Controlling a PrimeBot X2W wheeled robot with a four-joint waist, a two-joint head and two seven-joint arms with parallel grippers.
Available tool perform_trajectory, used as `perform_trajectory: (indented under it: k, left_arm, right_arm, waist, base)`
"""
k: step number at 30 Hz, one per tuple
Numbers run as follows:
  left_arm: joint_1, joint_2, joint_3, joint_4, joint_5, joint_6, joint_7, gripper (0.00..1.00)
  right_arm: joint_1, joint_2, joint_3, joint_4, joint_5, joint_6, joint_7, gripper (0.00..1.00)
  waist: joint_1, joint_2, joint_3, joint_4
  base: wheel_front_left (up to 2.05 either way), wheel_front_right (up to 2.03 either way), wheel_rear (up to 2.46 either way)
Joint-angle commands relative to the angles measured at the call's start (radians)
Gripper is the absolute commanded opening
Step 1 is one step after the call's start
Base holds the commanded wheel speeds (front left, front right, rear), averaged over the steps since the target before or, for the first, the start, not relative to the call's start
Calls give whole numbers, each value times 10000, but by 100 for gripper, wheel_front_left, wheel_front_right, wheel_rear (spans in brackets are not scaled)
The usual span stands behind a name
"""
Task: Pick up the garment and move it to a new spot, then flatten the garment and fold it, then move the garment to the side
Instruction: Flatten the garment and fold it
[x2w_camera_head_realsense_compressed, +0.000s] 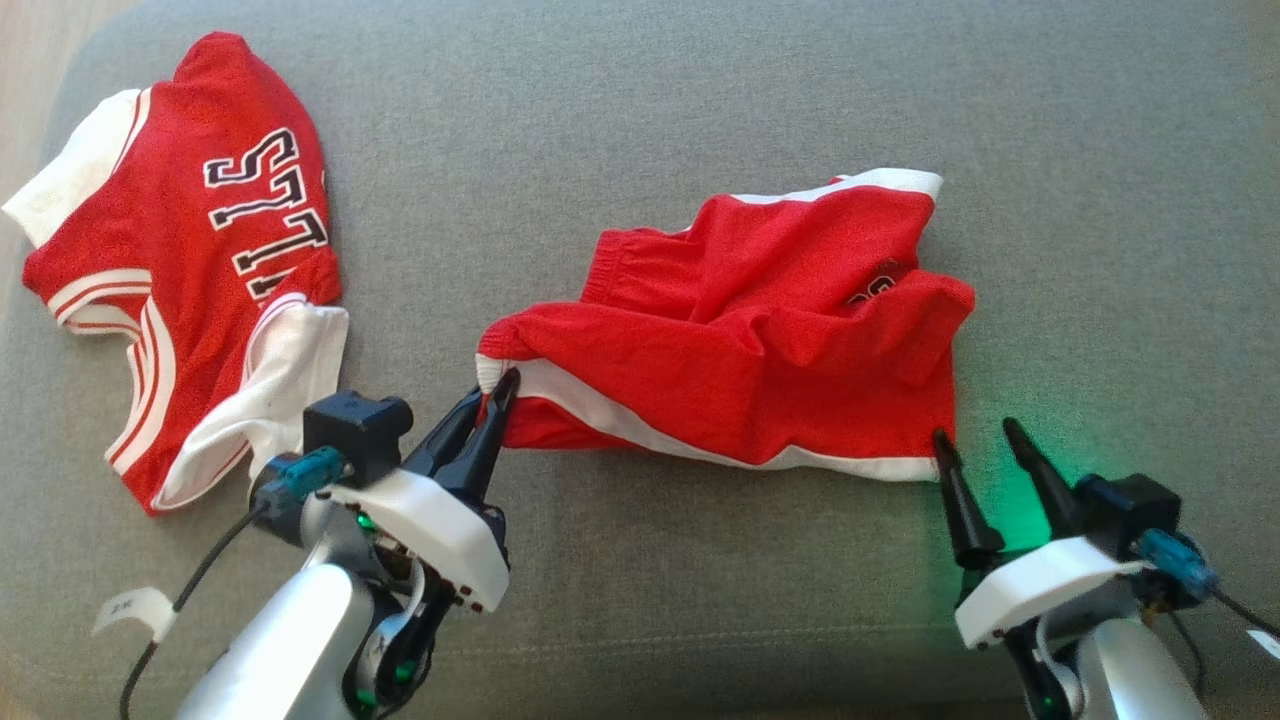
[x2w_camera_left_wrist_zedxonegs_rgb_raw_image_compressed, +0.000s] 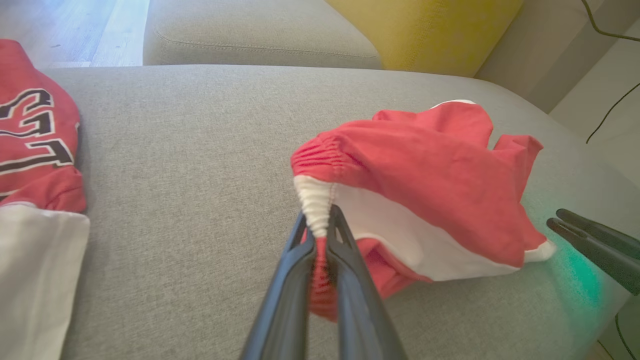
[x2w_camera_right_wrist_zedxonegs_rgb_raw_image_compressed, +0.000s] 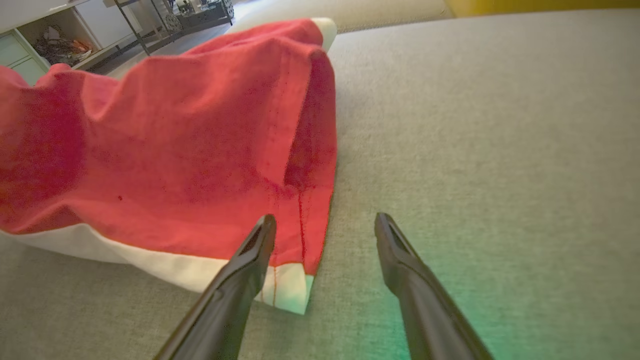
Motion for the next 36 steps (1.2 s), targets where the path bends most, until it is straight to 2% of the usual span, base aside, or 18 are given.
perform_trajectory:
  k: [1, 5, 10, 12, 13, 15, 17, 19, 20, 29, 32, 36]
  left_arm:
    - [-302, 278, 457, -360, -57, 79, -110, 0]
    - [-341, 335, 463, -365, -26, 124, -108, 0]
    - [-356, 356, 492, -344, -44, 178, -156, 0]
    - [-345, 354, 478, -317, -43, 200, -163, 0]
    - [-332, 348, 465, -298, -48, 216, -181, 0]
    - [-326, 343, 456, -290, -54, 229, -201, 0]
    - [-331, 320, 437, -257, -65, 238, -239, 0]
    - [-338, 295, 412, -211, -72, 237, -261, 0]
    - [-345, 279, 396, -187, -74, 233, -272, 0]
    - [-245, 240, 368, 25, -201, 182, -424, 0]
    - [-183, 276, 381, 1, -387, 44, -388, 0]
    - [-463, 366, 454, -405, -766, -387, -195, 0]
  right_arm:
    - [-327, -89, 381, 27, 141, -2, -67, 100]
    - [-346, -89, 683, 522, 668, -2, -67, 100]
    - [3, -89, 945, 626, 545, -2, -67, 100]
    - [121, -89, 960, 653, 392, -2, -67, 92]
    - [225, -89, 994, 615, 253, -2, -67, 93]
    - [326, -89, 1084, 500, 125, -2, -67, 87]
    - [428, -89, 1148, 360, 116, -2, -67, 53]
    - [456, -89, 1146, 362, 112, -2, -53, 11]
    - [462, -89, 1148, 380, 111, -2, -33, 0]
    - [409, -89, 941, 218, 217, -2, 15, 0]
    - [419, -89, 634, -462, 699, -2, -16, 0]
    - [283, -89, 73, -2041, 1716, -2, 1, 0]
  waist:
    - [1, 0, 35, 27]
    - [1, 0, 85, 61]
    - [1, 0, 110, 11]
    - [1, 0, 89, -4]
    - [1, 0, 60, -23]
    - [1, 0, 45, -45]
    - [1, 0, 6, -68]
    - [1, 0, -34, -66]
    - [1, 0, -55, -58]
    - [1, 0, -366, -91]
    - [1, 0, -569, -179]
    - [1, 0, -831, -336]
  base:
    - [0, 0, 0]
    - [0, 0, 0]
    - [0, 0, 0]
    - [0, 0, 0]
    - [0, 0, 0]
    - [0, 0, 0]
    - [0, 0, 0]
    - [0, 0, 0]
    - [0, 0, 0]
    - [0, 0, 0]
    - [0, 0, 0]
    - [0, 0, 0]
